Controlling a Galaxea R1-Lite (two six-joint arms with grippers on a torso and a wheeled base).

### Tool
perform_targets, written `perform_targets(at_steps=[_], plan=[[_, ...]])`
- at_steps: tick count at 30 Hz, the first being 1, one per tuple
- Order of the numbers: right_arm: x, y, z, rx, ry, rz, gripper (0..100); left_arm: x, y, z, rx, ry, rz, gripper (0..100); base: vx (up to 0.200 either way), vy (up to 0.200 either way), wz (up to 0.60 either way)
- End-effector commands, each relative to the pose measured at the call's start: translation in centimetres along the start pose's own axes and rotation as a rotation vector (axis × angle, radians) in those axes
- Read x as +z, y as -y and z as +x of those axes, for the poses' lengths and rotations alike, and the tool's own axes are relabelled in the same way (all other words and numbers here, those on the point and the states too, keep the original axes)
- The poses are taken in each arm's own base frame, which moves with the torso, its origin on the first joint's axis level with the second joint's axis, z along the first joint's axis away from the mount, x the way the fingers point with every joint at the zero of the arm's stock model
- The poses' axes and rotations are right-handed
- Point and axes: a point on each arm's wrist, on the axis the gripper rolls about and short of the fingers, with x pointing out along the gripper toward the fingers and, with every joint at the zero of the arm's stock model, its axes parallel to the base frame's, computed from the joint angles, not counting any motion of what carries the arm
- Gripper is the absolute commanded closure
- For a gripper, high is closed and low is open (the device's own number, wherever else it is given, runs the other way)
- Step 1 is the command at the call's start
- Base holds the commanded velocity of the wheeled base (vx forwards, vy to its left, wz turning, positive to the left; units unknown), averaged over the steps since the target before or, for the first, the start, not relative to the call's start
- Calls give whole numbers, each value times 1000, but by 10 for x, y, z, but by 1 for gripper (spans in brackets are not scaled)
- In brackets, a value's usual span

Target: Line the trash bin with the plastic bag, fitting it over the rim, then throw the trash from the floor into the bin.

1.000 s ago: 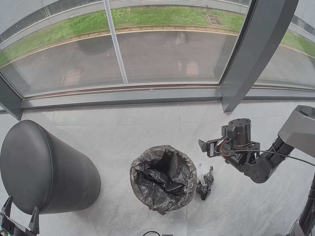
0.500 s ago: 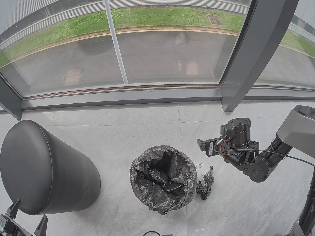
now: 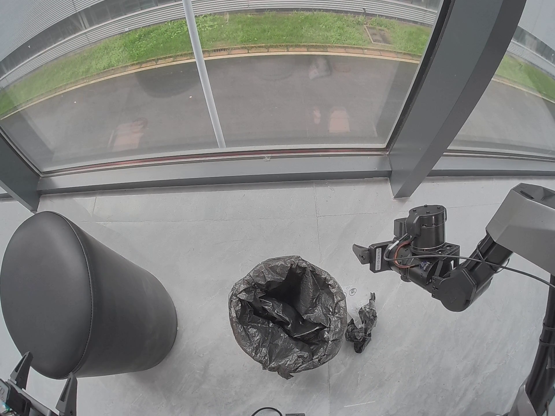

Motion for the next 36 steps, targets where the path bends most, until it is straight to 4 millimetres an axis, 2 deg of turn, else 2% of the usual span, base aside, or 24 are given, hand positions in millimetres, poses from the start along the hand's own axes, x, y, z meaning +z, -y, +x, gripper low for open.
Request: perform_targets(at_steps=[1,3,8,15,22,26,36], plan=[[-11,3,23,-12,-32,1,0,-3,0,-4,3,53,-4,0,0,0,0],[-16,1,43,-16,-54,2,0,-3,0,-4,5,53,-1,0,0,0,0],[-33,-3,67,-18,-106,-6,0,-3,0,-4,7,51,-4,0,0,0,0],[-43,-4,80,-23,-146,-16,0,-3,0,-4,3,53,-6,0,0,0,0],[-25,-8,96,-30,-158,-22,0,-3,0,-4,6,54,-18,0,0,0,0],[-7,-12,107,-33,-182,-25,0,-3,0,-4,10,53,-35,0,0,0,0],[-5,-16,137,-47,-226,-36,0,-3,0,-4,10,54,-29,0,0,0,0]])
